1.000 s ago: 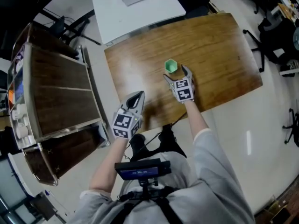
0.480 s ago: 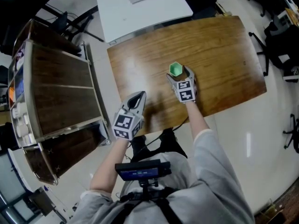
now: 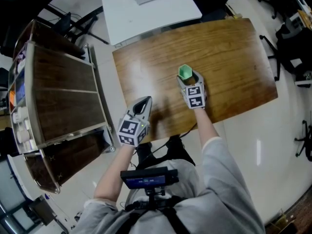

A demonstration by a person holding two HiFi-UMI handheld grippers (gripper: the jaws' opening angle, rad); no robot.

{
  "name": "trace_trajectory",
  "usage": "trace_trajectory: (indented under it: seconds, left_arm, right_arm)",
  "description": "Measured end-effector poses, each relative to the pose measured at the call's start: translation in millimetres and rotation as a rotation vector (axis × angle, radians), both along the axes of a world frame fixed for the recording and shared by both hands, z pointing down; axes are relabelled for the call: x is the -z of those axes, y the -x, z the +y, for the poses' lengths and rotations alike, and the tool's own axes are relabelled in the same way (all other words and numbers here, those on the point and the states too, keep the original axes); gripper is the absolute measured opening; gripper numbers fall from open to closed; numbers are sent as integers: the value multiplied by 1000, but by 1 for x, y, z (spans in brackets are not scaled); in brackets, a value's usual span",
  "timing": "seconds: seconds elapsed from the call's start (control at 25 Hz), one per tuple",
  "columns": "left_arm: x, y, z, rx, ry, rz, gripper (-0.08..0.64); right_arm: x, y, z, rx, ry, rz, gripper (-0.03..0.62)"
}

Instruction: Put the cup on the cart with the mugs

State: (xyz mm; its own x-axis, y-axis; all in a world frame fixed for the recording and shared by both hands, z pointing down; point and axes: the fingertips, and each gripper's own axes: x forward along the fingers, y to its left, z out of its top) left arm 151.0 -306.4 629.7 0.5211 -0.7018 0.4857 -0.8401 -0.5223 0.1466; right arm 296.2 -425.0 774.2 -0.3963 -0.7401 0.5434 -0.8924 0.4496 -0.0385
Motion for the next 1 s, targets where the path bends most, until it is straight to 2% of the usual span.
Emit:
trace_trajectory:
  seconds: [0.4, 1.0]
  left_arm:
    - [16, 19, 5, 18, -27, 4, 6]
    - [72, 55, 31, 57, -91, 23, 6]
  right_arm:
    - [54, 6, 12, -1, -30, -33, 308]
    - [184, 51, 95, 141, -114, -15, 308]
